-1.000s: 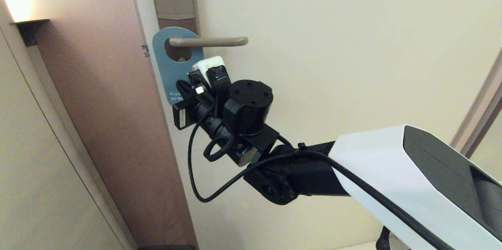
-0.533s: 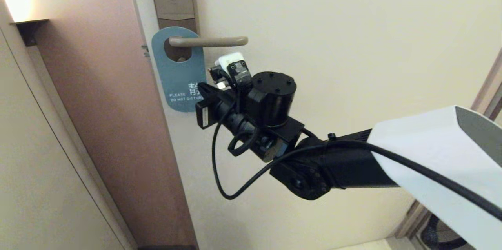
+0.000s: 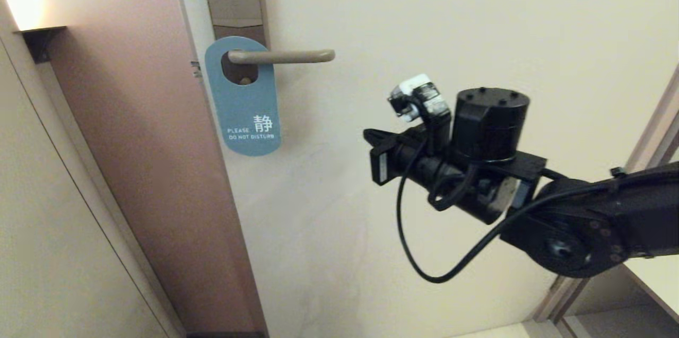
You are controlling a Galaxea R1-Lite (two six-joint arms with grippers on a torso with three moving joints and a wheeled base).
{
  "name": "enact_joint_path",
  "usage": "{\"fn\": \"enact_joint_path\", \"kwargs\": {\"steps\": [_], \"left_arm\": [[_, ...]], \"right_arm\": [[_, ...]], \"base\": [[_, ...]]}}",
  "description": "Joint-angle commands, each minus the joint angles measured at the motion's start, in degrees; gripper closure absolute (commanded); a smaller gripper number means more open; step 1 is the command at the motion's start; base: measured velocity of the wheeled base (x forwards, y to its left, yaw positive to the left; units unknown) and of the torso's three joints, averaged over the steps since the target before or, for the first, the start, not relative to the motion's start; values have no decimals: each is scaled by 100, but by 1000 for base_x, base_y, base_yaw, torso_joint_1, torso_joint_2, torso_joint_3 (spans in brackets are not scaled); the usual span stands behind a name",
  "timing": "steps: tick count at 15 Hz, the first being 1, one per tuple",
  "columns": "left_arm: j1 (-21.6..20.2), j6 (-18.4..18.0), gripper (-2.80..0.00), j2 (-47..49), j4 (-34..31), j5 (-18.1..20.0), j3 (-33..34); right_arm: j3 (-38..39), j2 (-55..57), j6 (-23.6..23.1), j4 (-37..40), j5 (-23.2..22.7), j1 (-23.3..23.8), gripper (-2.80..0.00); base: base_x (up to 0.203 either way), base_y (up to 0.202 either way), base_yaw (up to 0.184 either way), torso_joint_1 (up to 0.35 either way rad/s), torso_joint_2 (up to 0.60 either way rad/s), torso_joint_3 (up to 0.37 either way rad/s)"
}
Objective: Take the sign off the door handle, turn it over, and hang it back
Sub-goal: Take down the sign
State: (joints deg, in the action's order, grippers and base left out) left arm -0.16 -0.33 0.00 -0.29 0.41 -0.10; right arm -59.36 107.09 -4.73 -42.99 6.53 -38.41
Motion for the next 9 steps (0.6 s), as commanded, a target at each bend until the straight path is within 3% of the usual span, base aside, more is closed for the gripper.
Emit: {"fn": "enact_joint_path", "kwargs": {"steps": [1, 4, 9], "left_arm": [[-2, -2, 0, 9, -3, 2, 1], [-2, -2, 0, 9, -7, 2, 1], [-2, -2, 0, 9, 2, 2, 1]], "right_arm": [[621, -962, -19, -8, 12, 749, 0], [1220, -1607, -21, 0, 49, 1692, 0], [1773, -2047, 16, -8, 74, 2579, 0]], "base": [[0, 0, 0, 0, 0, 0], [0, 0, 0, 0, 0, 0], [0, 0, 0, 0, 0, 0]]}}
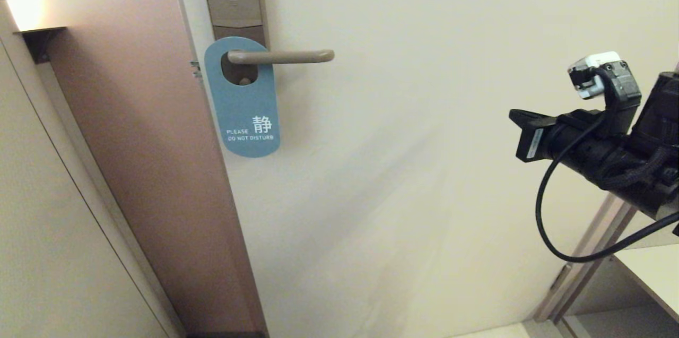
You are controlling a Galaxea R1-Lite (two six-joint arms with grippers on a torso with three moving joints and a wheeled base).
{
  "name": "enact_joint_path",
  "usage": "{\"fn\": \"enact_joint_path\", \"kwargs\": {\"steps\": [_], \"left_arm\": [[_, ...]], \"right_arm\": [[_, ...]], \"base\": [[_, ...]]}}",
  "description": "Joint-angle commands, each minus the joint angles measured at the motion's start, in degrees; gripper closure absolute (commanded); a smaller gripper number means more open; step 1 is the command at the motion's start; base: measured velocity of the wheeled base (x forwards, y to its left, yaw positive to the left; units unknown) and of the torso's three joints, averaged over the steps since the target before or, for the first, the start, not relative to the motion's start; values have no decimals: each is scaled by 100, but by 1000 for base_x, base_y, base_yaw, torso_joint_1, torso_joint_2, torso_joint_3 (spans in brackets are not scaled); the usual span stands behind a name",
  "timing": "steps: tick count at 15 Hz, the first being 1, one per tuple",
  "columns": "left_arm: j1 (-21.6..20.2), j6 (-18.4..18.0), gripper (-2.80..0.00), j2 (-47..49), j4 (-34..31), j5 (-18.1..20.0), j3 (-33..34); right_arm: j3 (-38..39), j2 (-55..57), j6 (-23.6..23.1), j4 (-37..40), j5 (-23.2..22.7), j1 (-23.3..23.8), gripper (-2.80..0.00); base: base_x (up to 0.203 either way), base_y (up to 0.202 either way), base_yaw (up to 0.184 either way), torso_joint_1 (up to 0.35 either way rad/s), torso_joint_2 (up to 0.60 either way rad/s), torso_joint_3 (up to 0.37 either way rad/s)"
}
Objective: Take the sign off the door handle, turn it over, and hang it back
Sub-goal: Take down the sign
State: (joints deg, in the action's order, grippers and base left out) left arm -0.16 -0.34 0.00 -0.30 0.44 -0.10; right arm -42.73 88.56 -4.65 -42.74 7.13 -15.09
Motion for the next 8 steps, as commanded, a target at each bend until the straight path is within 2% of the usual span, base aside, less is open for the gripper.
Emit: {"fn": "enact_joint_path", "kwargs": {"steps": [1, 5, 8], "left_arm": [[-2, -2, 0, 9, -6, 0, 1], [-2, -2, 0, 9, 3, 0, 1], [-2, -2, 0, 9, 3, 0, 1]], "right_arm": [[171, -215, 14, -41, 22, 441, 0], [727, -497, 38, -58, 7, 1189, 0], [1095, -789, 155, -59, -1, 1332, 0]], "base": [[0, 0, 0, 0, 0, 0], [0, 0, 0, 0, 0, 0], [0, 0, 0, 0, 0, 0]]}}
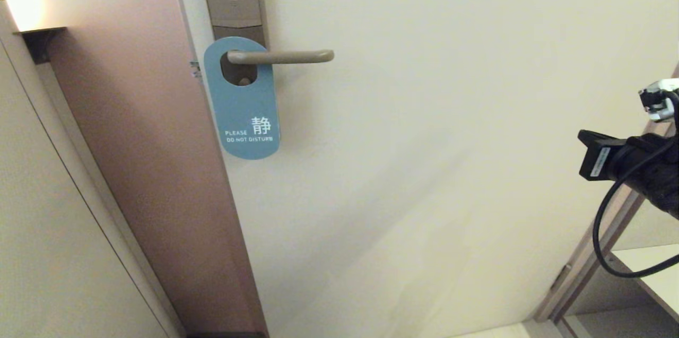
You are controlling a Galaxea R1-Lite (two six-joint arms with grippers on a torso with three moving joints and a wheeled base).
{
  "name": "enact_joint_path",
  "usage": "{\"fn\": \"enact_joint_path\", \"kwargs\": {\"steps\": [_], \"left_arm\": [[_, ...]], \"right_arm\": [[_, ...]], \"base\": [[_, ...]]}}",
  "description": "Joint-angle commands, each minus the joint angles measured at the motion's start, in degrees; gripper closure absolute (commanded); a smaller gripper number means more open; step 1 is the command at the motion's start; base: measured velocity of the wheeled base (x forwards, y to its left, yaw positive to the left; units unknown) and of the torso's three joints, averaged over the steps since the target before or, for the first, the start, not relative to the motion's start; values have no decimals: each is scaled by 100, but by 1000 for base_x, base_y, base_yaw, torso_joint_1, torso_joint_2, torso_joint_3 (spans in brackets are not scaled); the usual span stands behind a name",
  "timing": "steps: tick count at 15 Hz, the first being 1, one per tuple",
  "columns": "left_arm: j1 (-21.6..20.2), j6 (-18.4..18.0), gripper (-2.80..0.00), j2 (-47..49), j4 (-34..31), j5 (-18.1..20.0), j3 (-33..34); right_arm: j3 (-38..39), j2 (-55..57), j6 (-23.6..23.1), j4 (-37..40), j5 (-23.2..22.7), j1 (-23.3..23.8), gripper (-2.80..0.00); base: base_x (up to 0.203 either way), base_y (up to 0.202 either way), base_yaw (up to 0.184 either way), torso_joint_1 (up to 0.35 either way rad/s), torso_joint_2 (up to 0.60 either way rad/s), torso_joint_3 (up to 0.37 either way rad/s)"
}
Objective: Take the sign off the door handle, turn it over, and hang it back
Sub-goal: Take down the sign
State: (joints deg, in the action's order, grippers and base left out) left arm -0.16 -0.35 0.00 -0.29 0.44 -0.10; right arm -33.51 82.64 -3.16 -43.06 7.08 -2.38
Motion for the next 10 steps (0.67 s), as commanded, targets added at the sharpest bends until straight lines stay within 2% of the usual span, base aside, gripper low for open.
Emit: {"fn": "enact_joint_path", "kwargs": {"steps": [1, 10], "left_arm": [[-2, 0, 0, 2, 3, 1, 1], [-2, 0, 0, 9, 3, 0, 1]], "right_arm": [[242, -264, 8, -27, 4, 62, 0], [442, -451, 35, -64, -49, 54, 0]], "base": [[0, 0, 0, 0, 0, 0], [0, 0, 0, 0, 0, 0]]}}
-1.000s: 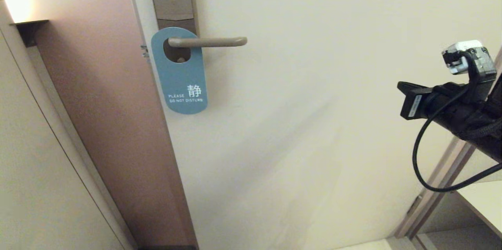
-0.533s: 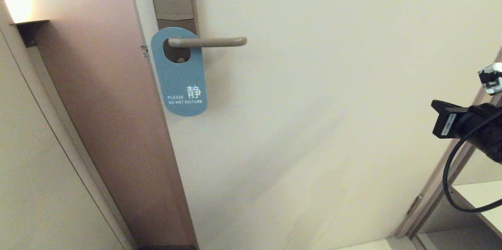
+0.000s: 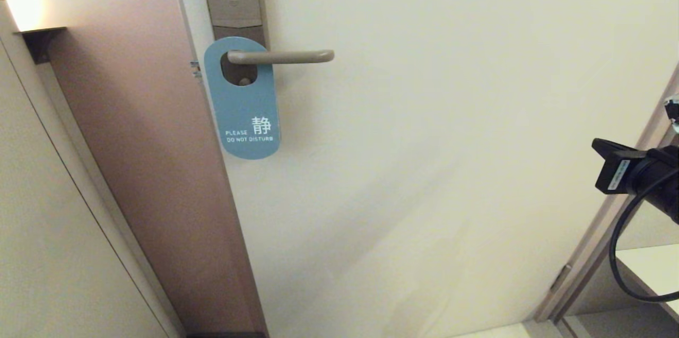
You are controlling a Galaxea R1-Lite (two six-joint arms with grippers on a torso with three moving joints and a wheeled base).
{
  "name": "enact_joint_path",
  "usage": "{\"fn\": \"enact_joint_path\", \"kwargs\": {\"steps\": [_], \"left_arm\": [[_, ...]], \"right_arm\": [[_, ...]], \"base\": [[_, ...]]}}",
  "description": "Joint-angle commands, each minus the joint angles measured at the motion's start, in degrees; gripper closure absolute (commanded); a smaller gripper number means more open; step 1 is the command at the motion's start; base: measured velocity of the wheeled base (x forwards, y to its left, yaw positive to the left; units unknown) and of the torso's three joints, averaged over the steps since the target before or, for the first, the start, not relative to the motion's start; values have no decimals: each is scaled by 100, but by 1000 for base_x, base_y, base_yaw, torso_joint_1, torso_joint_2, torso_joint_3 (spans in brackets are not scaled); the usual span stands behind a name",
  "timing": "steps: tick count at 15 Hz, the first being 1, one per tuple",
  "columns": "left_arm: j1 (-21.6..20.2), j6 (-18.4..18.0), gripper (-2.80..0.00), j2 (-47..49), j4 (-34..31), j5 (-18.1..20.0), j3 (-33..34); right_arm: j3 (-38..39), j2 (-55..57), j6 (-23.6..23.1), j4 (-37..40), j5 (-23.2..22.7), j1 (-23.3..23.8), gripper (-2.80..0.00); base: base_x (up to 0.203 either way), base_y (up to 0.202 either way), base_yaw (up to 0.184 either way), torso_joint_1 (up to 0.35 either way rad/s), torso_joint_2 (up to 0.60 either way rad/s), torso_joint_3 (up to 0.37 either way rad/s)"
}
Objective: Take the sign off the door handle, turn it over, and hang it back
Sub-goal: Take down the sign
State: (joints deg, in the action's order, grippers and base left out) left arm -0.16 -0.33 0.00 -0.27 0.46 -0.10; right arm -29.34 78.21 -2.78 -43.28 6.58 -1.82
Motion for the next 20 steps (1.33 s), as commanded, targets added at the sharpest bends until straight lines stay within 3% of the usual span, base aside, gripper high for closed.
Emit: {"fn": "enact_joint_path", "kwargs": {"steps": [1, 5, 14, 20], "left_arm": [[-2, -2, 0, 9, 0, -2, 1], [-2, -2, 0, 9, 0, -2, 1], [-2, -2, 0, 9, -2, -2, 1], [-2, -2, 0, 9, 0, -2, 1]], "right_arm": [[42, -8, -3, -118, -1, -4, 0], [170, -66, -3, -260, -86, -12, 0], [177, -201, -39, -252, -1099, -21, 0], [431, -201, -6, -252, -1135, -12, 0]], "base": [[0, 0, 0, 0, 0, 0], [0, 0, 0, 0, 0, 0], [0, 0, 0, 0, 0, 0], [0, 0, 0, 0, 0, 0]]}}
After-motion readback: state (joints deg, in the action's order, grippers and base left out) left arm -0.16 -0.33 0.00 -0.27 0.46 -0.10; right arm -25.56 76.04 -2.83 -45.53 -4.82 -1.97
